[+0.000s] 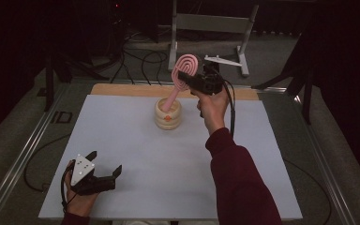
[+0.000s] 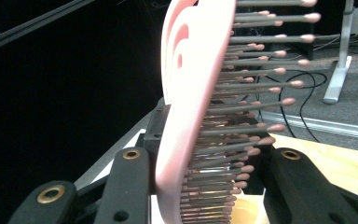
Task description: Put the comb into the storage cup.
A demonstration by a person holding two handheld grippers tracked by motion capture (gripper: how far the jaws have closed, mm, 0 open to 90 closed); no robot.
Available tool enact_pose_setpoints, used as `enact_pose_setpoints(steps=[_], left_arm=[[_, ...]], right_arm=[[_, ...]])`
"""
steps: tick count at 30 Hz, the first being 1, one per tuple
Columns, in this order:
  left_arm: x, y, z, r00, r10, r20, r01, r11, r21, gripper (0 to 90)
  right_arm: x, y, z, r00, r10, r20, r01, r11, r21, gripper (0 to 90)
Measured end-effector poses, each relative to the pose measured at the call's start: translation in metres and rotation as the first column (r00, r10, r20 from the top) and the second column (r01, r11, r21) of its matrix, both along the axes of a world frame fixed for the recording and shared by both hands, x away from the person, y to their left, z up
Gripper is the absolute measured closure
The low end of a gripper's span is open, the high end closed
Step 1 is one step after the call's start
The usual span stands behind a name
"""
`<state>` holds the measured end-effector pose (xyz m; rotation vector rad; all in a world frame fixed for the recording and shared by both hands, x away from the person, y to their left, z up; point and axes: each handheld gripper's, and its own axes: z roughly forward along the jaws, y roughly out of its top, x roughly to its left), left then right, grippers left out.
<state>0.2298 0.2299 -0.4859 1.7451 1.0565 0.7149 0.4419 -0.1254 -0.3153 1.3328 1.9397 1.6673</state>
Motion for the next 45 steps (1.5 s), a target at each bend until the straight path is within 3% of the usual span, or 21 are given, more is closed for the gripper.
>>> enact_pose_setpoints(steps=[45], left_arm=[[-0.001,0.002,0.000,1.0000,0.003,0.006,-0.003,1.0000,-0.006,0.2]], right_arm=[[0.023,0.000,-0.031,0.9938,-0.111,-0.008,0.111,0.9937,0.015,63.9]])
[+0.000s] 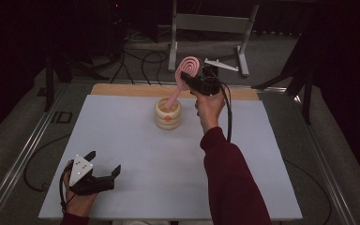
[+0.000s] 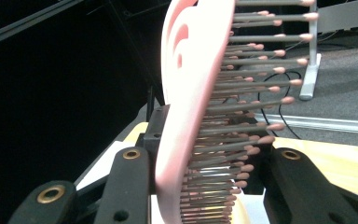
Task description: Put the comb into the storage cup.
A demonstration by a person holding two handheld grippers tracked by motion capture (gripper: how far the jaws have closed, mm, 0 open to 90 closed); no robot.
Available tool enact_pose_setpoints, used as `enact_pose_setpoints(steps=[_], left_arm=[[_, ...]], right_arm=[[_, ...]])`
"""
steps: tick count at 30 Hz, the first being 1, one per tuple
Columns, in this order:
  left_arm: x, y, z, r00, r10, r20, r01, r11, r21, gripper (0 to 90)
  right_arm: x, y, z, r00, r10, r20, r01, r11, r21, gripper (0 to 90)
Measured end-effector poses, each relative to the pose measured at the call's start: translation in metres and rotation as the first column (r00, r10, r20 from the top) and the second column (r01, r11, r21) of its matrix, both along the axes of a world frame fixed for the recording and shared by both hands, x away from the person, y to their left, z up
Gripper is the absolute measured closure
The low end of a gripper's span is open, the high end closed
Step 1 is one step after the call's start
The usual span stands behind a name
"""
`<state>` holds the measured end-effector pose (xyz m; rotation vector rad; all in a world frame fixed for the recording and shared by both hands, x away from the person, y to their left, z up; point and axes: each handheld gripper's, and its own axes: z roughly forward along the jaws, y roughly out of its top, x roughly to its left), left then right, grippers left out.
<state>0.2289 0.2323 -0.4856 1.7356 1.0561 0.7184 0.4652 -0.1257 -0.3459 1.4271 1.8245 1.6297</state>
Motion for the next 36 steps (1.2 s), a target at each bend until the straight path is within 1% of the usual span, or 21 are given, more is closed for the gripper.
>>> enact_pose_setpoints(steps=[3,7,9,15,18,29,31,36], left_arm=[[0.000,0.000,0.000,1.0000,0.000,0.000,0.000,1.0000,0.000,0.2],[0.000,0.000,0.000,1.0000,0.000,0.000,0.000,1.0000,-0.001,0.2],[0.000,0.000,0.000,1.0000,-0.001,0.001,0.001,1.0000,0.000,0.2],[0.000,0.000,0.000,1.0000,-0.002,0.000,0.002,1.0000,0.000,0.2],[0.000,0.000,0.000,1.0000,-0.003,0.001,0.003,1.0000,0.000,0.2],[-0.001,-0.001,0.000,1.0000,-0.004,0.000,0.004,1.0000,-0.002,0.2],[-0.001,0.000,0.000,1.0000,-0.004,0.001,0.004,1.0000,-0.003,0.2],[-0.001,-0.001,0.000,1.0000,-0.005,0.000,0.005,1.0000,-0.003,0.2]], right_arm=[[0.000,0.001,-0.001,1.0000,-0.004,0.001,0.004,1.0000,0.002,63.8],[0.001,0.004,-0.005,1.0000,-0.010,0.000,0.010,0.9999,-0.003,63.9],[0.000,0.005,-0.007,0.9997,-0.022,0.006,0.022,0.9997,-0.013,63.8],[0.002,0.009,-0.010,0.9995,-0.031,0.007,0.031,0.9994,-0.016,63.8],[0.003,0.010,-0.012,0.9996,-0.030,0.001,0.030,0.9994,-0.015,63.9],[0.005,0.019,-0.020,0.9995,-0.029,-0.013,0.029,0.9984,-0.049,63.8],[0.005,0.020,-0.021,0.9994,-0.030,-0.014,0.030,0.9983,-0.049,63.9],[0.007,0.023,-0.028,0.9993,-0.025,-0.026,0.024,0.9981,-0.057,63.8]])
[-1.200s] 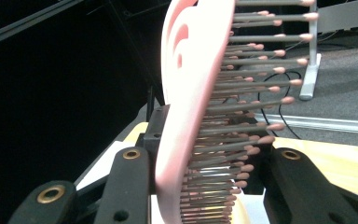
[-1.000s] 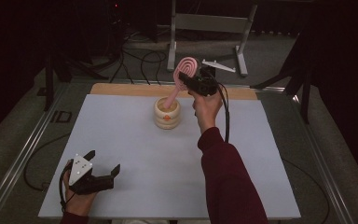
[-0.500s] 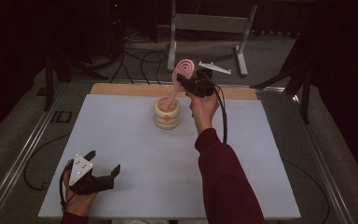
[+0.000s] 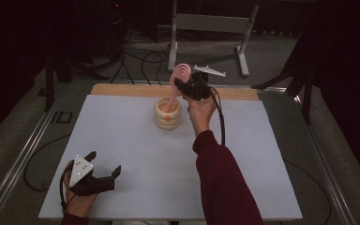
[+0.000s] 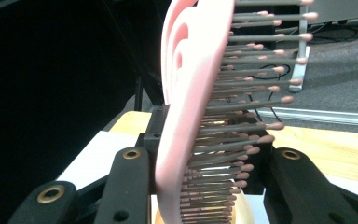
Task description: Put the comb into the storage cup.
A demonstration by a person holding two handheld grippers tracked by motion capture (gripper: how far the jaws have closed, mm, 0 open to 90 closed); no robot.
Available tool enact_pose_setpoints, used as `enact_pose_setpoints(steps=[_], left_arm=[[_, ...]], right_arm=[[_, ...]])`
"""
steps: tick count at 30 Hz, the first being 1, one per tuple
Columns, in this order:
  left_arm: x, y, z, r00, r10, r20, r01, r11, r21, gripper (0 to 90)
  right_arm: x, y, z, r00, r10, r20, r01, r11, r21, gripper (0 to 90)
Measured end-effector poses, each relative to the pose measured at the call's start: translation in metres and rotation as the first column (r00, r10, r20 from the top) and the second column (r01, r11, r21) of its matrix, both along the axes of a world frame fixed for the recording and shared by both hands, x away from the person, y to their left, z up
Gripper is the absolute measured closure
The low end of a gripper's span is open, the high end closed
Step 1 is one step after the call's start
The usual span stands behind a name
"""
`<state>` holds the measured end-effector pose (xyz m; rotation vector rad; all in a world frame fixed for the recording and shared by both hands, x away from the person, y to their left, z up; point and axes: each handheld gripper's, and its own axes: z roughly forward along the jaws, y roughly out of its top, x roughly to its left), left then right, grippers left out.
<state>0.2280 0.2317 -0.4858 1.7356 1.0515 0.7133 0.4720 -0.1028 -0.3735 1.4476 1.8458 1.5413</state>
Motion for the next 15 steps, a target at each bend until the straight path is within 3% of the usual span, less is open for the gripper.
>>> enact_pose_setpoints(steps=[11,15], left_arm=[[0.000,0.000,-0.001,1.0000,0.001,0.000,-0.001,1.0000,0.000,0.2],[0.000,-0.001,-0.001,1.0000,-0.001,-0.001,0.001,1.0000,0.000,0.2]], right_arm=[[-0.001,0.005,-0.009,0.9999,-0.001,-0.015,0.000,0.9997,-0.025,63.8],[-0.002,0.009,-0.012,0.9999,0.007,-0.014,-0.007,0.9985,-0.054,63.8]])
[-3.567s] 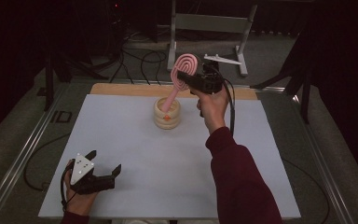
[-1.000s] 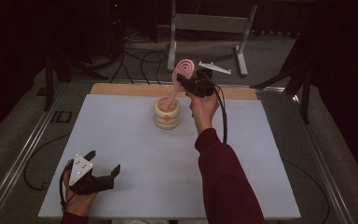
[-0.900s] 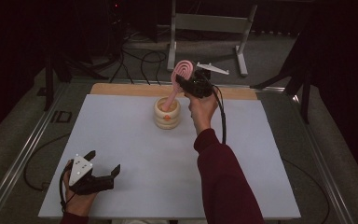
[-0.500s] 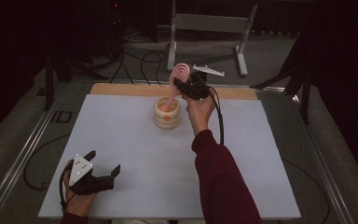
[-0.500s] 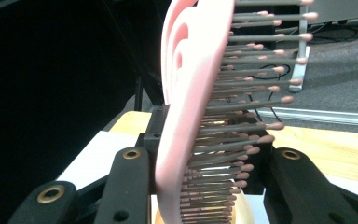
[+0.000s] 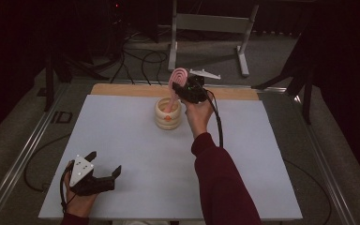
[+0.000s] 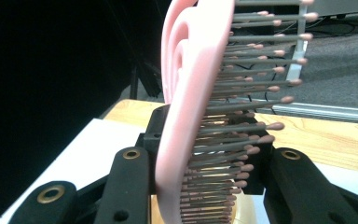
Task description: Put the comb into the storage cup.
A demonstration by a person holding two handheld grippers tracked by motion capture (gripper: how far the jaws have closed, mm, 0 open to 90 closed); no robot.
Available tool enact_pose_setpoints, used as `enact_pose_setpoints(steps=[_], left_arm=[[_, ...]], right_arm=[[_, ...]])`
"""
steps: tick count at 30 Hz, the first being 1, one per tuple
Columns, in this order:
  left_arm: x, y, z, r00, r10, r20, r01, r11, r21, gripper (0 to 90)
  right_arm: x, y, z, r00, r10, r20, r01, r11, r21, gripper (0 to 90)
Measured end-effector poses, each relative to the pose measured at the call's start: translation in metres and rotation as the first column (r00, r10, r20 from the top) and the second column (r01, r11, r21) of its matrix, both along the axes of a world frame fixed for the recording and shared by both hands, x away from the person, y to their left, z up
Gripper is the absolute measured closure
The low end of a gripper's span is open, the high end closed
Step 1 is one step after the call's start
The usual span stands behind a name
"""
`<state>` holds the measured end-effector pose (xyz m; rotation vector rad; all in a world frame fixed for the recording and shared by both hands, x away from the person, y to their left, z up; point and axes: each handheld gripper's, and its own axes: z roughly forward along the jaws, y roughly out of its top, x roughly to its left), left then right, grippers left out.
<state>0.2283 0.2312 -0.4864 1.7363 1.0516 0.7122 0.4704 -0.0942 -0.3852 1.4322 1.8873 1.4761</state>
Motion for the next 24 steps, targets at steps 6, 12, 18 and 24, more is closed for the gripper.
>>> enact_pose_setpoints(steps=[6,12,18,24], left_arm=[[0.000,0.000,0.000,1.0000,-0.001,-0.001,0.001,1.0000,0.003,0.2],[0.000,0.000,0.000,1.0000,-0.001,0.000,0.001,1.0000,0.004,0.2],[0.000,-0.001,0.000,1.0000,-0.002,0.000,0.002,1.0000,0.007,0.2],[0.000,-0.001,0.000,1.0000,-0.002,0.000,0.002,1.0000,0.007,0.2]], right_arm=[[-0.001,0.006,-0.006,0.9999,0.011,-0.005,-0.011,0.9999,-0.010,63.8],[-0.002,0.008,-0.010,0.9999,0.011,-0.010,-0.011,0.9999,-0.009,63.8],[-0.002,0.008,-0.012,0.9999,0.009,-0.013,-0.009,0.9999,-0.009,63.8],[-0.003,0.011,-0.016,0.9998,0.008,-0.016,-0.008,0.9999,0.007,63.8]])
